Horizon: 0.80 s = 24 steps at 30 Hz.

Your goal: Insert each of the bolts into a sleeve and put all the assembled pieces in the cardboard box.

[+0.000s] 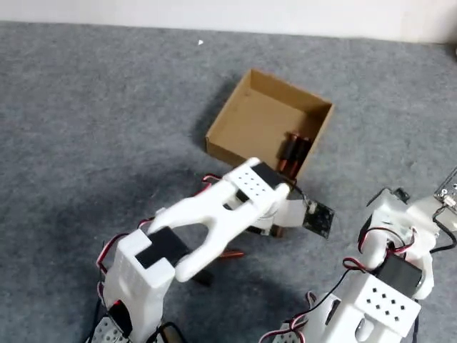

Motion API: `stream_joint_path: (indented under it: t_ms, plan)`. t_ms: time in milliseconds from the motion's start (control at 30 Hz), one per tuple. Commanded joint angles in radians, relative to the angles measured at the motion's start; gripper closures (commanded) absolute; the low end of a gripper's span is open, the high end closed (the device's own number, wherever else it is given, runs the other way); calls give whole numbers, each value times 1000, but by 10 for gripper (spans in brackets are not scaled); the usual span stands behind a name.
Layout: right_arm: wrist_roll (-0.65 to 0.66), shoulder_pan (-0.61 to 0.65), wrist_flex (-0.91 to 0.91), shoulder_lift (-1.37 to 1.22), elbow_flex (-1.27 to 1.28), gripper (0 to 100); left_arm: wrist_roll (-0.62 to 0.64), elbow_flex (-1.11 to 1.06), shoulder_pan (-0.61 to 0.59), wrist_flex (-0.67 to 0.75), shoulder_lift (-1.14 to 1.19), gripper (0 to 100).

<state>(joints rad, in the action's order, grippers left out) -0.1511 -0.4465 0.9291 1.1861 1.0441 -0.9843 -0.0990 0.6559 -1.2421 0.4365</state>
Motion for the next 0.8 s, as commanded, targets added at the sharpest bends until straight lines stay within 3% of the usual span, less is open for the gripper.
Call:
stream_joint_path:
  t_ms: [0, 167, 433, 600, 767]
  plan:
    - [-3, 22, -33, 18, -5, 994, 17, -12, -119, -34, -5, 995]
    - [-2, 22, -33, 18, -4, 993, 94, -41, -229, -35, -104, 995]
    - [-2, 22, -33, 18, -2, 993, 98, -280, -371, -25, -392, 994]
    - [-2, 54, -33, 16, -2, 993, 175, -426, -463, 84, -516, 992]
    - [-2, 85, -33, 13, -1, 993, 186, -539, -496, 115, -585, 860]
